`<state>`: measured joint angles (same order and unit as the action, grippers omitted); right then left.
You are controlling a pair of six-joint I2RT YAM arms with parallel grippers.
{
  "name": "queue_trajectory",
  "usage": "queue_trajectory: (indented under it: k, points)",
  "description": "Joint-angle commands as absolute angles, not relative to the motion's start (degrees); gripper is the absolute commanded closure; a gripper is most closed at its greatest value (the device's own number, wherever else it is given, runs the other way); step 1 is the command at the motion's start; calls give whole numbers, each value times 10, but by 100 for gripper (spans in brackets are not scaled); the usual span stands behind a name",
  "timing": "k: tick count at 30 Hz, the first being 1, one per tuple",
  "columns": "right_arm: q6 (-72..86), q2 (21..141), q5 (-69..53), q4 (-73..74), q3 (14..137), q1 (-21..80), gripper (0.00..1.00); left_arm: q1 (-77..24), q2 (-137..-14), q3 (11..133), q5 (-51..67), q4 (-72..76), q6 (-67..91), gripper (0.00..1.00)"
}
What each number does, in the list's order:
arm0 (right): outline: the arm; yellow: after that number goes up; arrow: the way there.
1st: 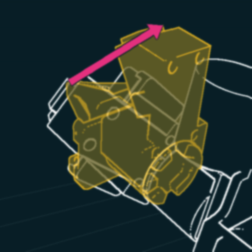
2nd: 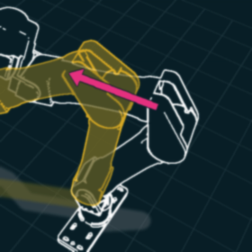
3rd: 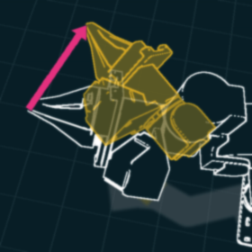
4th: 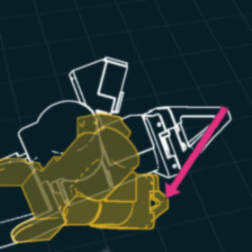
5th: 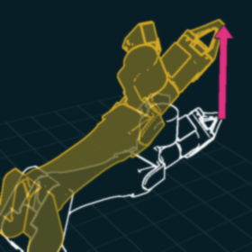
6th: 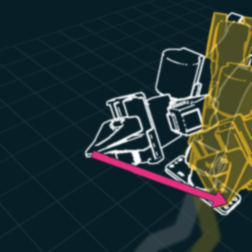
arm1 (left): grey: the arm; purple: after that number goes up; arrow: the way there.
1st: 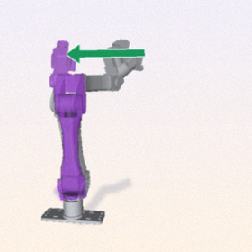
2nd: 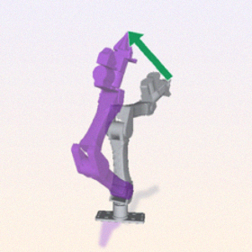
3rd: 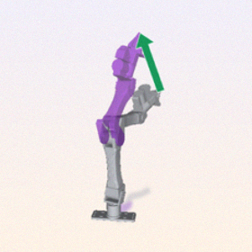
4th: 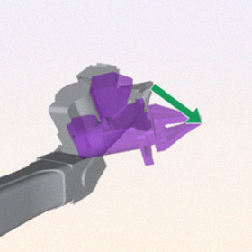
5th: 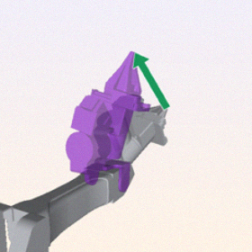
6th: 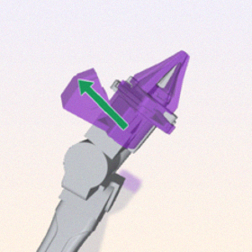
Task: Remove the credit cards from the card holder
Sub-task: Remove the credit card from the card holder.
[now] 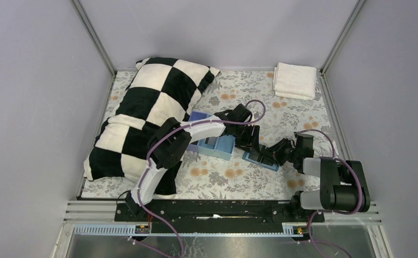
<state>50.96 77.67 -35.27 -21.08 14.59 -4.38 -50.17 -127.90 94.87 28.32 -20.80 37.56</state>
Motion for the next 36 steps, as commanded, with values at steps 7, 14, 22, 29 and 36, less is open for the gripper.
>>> queue_trajectory:
  k: [7,14,22,29,36]
  points:
    - [503,806,-371,-249,129,-40,77,-503,-1285,934,289,-190,372,43]
    - [503,776,-354,-203,133,-41,100,-504,-1282,935,283,-191,371,44]
    - [479,667,-289,-78,141,-41,100,-503,-1274,926,266,-191,379,45]
    - [461,600,-259,6,141,-41,100,-504,-1264,922,265,-187,379,46]
    - [430,502,-190,143,176,-41,100,-503,-1249,955,256,-199,375,46]
